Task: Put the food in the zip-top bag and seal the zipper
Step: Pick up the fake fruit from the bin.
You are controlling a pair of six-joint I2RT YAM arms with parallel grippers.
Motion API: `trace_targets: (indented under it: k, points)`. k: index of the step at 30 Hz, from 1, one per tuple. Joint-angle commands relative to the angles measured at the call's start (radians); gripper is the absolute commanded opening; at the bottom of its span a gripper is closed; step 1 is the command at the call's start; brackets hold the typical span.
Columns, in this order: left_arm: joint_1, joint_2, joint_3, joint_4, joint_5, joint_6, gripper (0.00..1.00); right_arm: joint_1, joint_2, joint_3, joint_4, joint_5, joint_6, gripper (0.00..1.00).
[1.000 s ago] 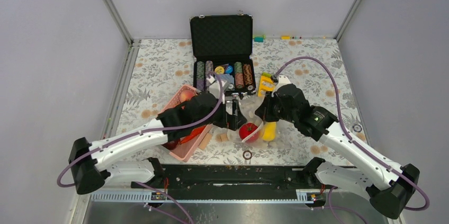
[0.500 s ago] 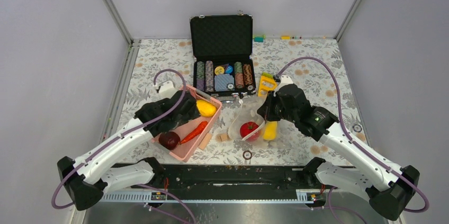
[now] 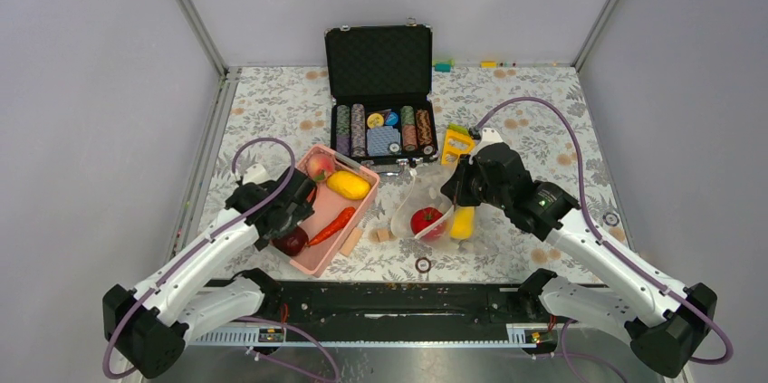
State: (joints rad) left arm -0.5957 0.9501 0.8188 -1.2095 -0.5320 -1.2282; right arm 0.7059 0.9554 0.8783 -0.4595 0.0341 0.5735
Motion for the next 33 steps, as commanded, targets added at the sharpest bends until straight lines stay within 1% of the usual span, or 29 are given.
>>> trace_targets:
  k: [1,5,7,14,24,27,33]
  points:
    - [0.025,0.021,-0.037,0.097,0.032,0.038,0.99,-0.012,0.002,-0.002,0.024,0.010,-0.009,0.00]
    - [0.046,0.078,-0.063,0.157,0.096,0.090,0.99,-0.012,0.006,0.001,0.023,0.009,-0.011,0.00]
    - [0.051,0.102,-0.074,0.168,0.105,0.094,0.99,-0.013,0.009,-0.001,0.024,0.007,-0.011,0.00]
    - [0.060,0.144,-0.129,0.293,0.207,0.144,0.99,-0.019,0.024,0.002,0.025,0.005,-0.011,0.00]
    - [0.061,0.283,-0.132,0.415,0.288,0.192,0.98,-0.026,0.011,-0.004,0.023,0.006,-0.012,0.00]
    - [0.062,0.307,-0.130,0.434,0.301,0.208,0.90,-0.031,0.007,-0.006,0.023,0.007,-0.012,0.00]
    - [0.060,0.294,-0.115,0.450,0.325,0.228,0.55,-0.032,0.002,-0.008,0.023,0.006,-0.012,0.00]
